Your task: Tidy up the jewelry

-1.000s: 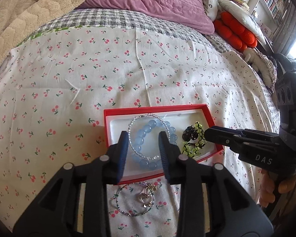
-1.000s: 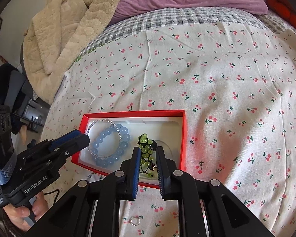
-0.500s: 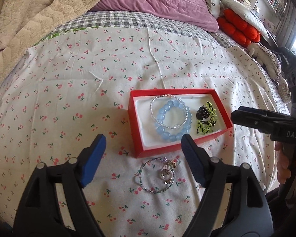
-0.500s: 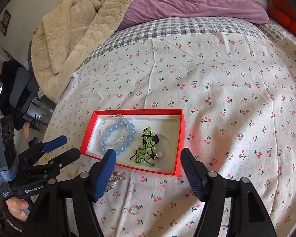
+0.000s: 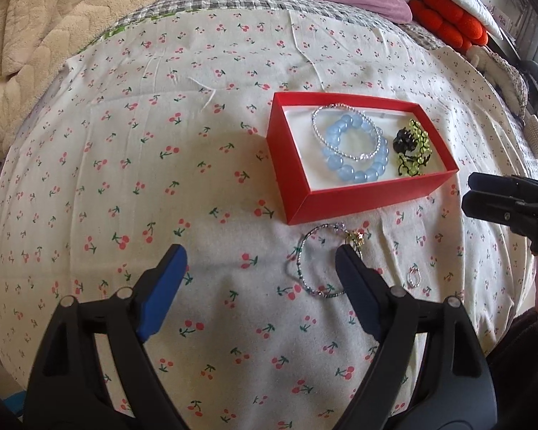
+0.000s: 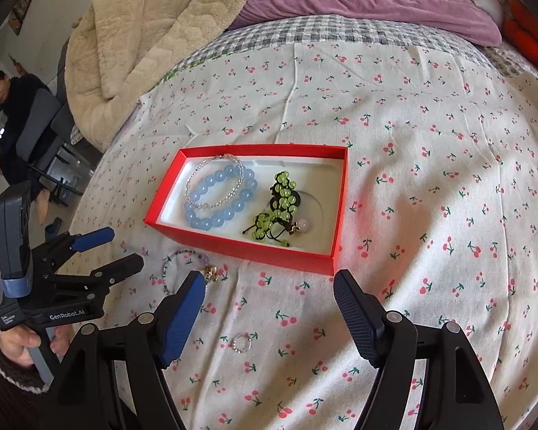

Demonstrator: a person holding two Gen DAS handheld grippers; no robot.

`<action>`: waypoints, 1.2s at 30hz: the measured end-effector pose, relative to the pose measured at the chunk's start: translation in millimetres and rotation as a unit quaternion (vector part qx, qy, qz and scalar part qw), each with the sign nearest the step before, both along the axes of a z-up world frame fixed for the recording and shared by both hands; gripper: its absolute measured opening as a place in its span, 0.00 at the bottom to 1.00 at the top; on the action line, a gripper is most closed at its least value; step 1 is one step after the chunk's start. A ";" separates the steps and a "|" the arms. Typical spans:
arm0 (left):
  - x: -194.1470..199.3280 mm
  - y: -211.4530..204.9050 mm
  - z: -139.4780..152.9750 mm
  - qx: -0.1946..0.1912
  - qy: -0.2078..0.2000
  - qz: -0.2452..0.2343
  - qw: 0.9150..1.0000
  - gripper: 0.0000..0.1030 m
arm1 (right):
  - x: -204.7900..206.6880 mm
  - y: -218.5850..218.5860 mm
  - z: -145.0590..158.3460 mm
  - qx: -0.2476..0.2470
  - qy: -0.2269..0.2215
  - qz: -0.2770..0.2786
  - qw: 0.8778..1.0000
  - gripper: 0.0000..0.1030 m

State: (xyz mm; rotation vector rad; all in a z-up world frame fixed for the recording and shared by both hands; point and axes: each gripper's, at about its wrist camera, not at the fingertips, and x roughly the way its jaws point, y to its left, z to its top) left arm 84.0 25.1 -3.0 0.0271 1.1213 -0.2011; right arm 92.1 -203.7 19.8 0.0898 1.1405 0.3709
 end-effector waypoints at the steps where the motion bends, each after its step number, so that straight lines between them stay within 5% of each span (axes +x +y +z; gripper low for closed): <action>1: -0.5 0.2 -1.2 0.001 0.002 -0.002 1.000 0.82 | -1.1 0.1 -2.0 -0.001 0.003 0.000 1.000 0.73; 12: -11.1 -10.6 -23.2 -0.005 0.030 -0.042 0.999 0.82 | -12.9 10.6 -28.1 -0.033 0.043 0.014 0.998 0.74; 22: -4.3 -23.6 -35.0 -0.010 0.036 -0.061 0.997 0.44 | -14.6 13.7 -35.7 -0.047 0.058 0.020 0.997 0.74; 30: 3.0 -31.1 -44.1 0.002 0.037 -0.065 0.997 0.34 | -14.8 12.4 -37.6 -0.047 0.060 0.018 0.997 0.74; 34: 5.1 -33.7 -44.0 0.016 0.031 -0.061 0.998 0.05 | -15.2 13.0 -38.6 -0.048 0.062 0.019 0.997 0.74; 36: 6.7 -33.0 -42.0 0.000 0.032 -0.057 0.998 0.04 | -15.3 12.9 -38.7 -0.048 0.062 0.019 0.997 0.74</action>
